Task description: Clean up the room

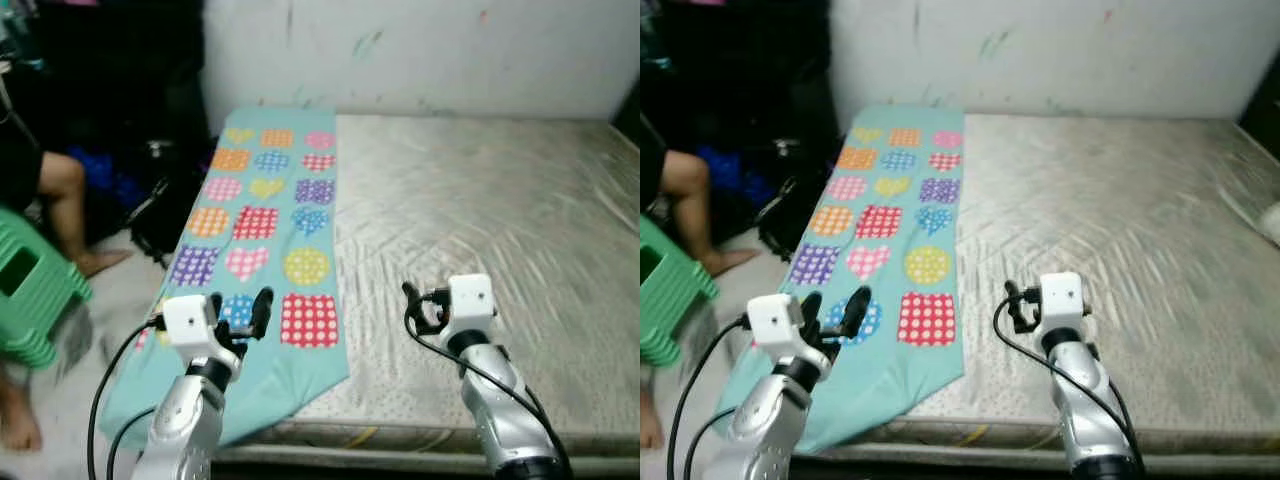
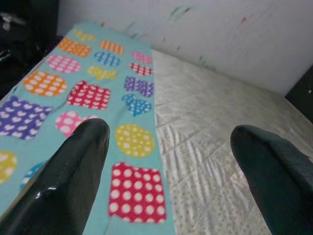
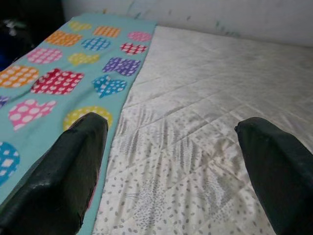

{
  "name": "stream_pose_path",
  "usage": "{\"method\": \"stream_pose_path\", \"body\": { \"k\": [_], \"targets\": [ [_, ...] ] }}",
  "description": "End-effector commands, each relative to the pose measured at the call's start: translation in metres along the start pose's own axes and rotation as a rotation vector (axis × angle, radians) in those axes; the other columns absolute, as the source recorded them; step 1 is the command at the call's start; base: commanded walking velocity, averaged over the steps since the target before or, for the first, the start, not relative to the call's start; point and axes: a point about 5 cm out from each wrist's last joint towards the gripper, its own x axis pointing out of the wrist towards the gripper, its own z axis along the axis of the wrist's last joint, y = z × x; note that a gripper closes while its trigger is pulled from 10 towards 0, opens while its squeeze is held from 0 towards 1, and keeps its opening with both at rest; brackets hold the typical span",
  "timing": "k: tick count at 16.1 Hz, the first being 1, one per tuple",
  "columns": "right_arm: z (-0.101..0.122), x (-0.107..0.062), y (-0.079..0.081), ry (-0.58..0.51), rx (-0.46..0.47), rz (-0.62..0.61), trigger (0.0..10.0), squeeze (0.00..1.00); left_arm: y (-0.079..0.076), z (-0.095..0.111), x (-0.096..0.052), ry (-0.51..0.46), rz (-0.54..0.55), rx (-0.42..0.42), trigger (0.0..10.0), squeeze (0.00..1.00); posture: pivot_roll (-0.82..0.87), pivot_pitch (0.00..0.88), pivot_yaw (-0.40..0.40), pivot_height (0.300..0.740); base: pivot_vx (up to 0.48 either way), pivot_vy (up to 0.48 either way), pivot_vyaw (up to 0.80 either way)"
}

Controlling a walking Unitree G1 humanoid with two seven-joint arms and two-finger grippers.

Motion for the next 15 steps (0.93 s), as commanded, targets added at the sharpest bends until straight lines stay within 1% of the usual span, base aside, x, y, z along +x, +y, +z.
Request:
{"method": "stream_pose_path", "body": {
  "k": [1,7,10,15],
  "targets": [
    [0.005,0.002,0.005,-0.017,0.006,0.008,10.0,0.0,0.002,0.005,0.001,-0.013,0.002,0.01,10.0,0.0,-0.1,0.0,-0.015,0.74,0.0,0.48,0.0],
    [0.006,0.003,0.004,-0.018,0.007,0.008,10.0,0.0,0.004,0.004,0.001,-0.01,0.024,0.02,10.0,0.0,-0.1,0.0,-0.018,0.74,0.0,0.48,0.0],
    [0.009,0.007,0.005,-0.026,0.034,0.0,10.0,0.0,0.004,0.012,0.006,-0.041,0.013,0.038,10.0,0.0,-0.1,0.0,-0.013,0.74,0.0,0.0,0.0],
    [0.018,0.013,0.009,-0.049,0.032,0.018,10.0,0.0,0.002,0.022,0.012,-0.083,0.008,0.041,10.0,0.0,-0.11,0.0,-0.011,0.74,0.0,0.0,0.0]
  ]
}}
